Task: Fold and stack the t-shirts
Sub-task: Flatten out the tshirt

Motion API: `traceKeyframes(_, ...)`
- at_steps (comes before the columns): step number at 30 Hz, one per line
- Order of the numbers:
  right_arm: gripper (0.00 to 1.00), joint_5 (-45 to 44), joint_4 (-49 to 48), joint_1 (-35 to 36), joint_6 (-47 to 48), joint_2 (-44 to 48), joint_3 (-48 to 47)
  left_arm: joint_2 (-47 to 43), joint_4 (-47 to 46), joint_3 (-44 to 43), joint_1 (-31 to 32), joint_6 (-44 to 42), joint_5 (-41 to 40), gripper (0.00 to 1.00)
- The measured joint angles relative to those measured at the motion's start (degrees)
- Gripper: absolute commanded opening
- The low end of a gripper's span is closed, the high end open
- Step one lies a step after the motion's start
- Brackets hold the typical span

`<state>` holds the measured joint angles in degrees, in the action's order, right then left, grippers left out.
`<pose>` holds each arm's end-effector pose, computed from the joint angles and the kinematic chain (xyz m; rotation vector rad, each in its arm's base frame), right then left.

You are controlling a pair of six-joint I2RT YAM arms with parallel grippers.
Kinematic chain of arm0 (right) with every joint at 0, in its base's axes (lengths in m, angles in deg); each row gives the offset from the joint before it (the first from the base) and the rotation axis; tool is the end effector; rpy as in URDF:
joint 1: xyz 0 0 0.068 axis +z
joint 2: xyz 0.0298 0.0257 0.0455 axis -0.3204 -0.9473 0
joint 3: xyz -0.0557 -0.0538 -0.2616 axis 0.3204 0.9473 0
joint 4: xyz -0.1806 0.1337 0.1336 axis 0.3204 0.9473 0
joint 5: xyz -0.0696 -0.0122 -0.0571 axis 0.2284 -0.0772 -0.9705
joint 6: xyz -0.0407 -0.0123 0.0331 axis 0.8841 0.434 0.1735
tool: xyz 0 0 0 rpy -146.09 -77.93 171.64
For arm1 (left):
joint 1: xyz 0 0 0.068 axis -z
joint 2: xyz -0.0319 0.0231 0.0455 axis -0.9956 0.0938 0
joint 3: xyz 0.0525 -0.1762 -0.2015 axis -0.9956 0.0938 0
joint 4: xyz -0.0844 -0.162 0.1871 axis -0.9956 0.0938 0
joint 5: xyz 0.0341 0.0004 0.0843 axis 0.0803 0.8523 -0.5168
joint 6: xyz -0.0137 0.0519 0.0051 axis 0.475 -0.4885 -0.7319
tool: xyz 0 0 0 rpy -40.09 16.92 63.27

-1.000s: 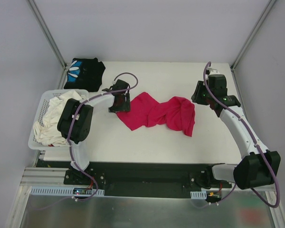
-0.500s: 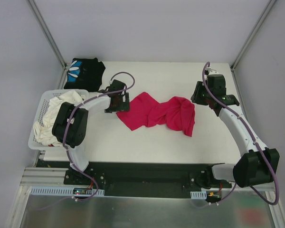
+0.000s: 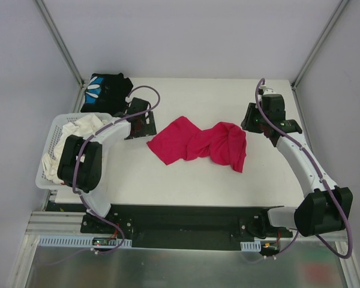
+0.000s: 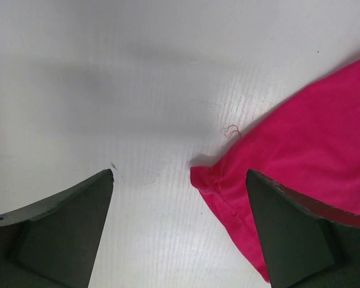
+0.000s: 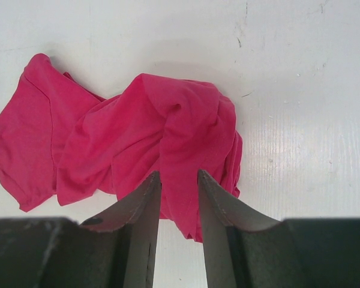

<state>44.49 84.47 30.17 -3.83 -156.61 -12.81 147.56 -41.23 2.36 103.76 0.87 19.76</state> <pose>0.2848 0.0582 0.3245 -0.2066 2.1629 0.1329 0.3484 -0.1133 0.2147 -0.2105 2.4103 -0.1063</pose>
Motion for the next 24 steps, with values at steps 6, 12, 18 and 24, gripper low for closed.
traceKeyframes(6,0.33,0.02,-0.02,0.0,0.0,0.0,0.0,0.46,0.02,1.2,0.0,1.09,0.09,0.9)
traceKeyframes(12,0.33,0.02,-0.02,0.0,0.0,0.15,0.0,0.48,0.02,1.46,0.0,1.55,0.52,0.88)
traceKeyframes(18,0.33,0.0,-0.02,0.0,0.0,1.18,0.0,0.63,0.02,1.46,0.02,1.64,1.22,0.87)
traceKeyframes(24,0.33,0.02,-0.02,0.0,0.0,1.77,0.0,1.44,0.13,1.46,0.55,1.62,1.64,0.87)
